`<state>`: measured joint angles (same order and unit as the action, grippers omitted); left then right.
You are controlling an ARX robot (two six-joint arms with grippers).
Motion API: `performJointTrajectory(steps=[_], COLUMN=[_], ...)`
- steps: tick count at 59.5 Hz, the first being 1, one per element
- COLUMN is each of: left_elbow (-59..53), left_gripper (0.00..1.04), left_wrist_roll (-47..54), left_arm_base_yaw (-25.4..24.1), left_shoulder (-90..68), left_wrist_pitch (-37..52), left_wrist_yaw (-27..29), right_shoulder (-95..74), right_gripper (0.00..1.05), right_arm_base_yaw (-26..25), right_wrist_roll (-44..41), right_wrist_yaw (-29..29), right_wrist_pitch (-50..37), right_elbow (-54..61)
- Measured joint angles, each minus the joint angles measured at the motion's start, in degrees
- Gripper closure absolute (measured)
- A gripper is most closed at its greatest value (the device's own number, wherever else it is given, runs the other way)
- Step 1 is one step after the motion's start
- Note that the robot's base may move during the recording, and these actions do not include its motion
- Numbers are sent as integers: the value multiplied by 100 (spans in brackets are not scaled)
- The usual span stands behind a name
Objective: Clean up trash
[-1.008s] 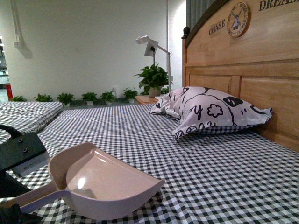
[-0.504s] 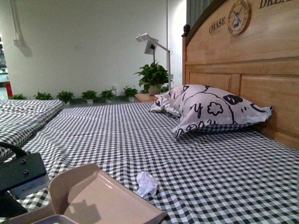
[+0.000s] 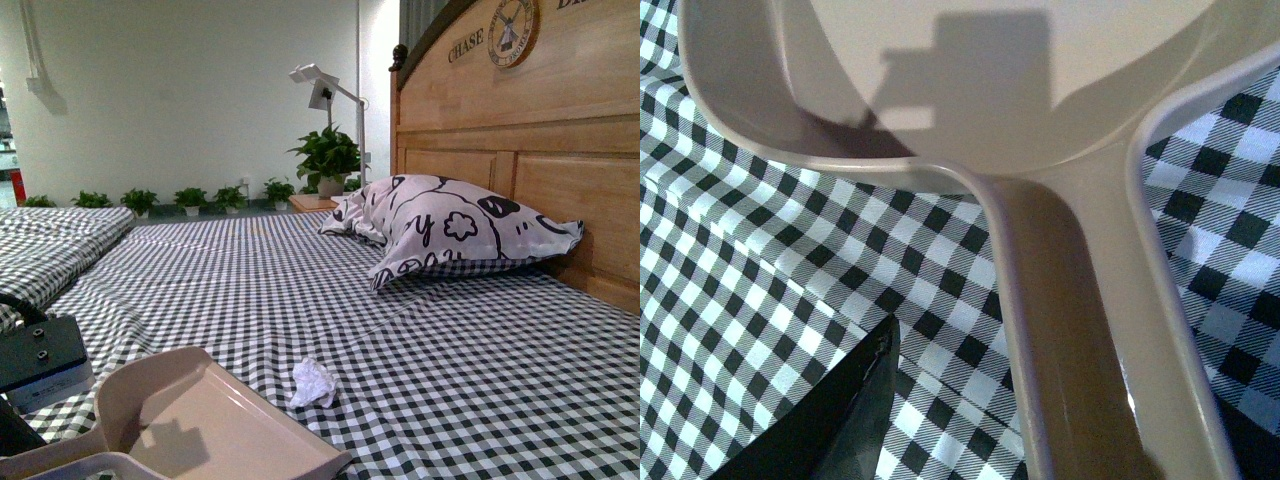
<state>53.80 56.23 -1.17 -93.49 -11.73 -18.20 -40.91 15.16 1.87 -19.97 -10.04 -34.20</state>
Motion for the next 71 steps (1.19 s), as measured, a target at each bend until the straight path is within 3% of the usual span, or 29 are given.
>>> performJointTrajectory(steps=[39, 48, 58, 71], left_elbow=[-81, -81, -81, -81], left_gripper=[42, 42, 42, 42], left_wrist_roll=[92, 94, 94, 96], left_arm_base_yaw=[-11, -11, -9, -2], left_shoulder=[7, 7, 7, 7], left_wrist_pitch=[48, 48, 48, 46], left_wrist_yaw=[24, 33, 33, 37], right_shoulder=[0, -551, -1956, -4127], right_gripper=[84, 84, 84, 84], right_arm_base_yaw=[0, -160, -149, 44], right_wrist_roll=[0, -28, -496, -927], right_wrist_yaw=[0, 975, 1580, 1499], right_wrist_pitch=[0, 1683, 774, 160], right_elbow=[0, -675, -968, -1744])
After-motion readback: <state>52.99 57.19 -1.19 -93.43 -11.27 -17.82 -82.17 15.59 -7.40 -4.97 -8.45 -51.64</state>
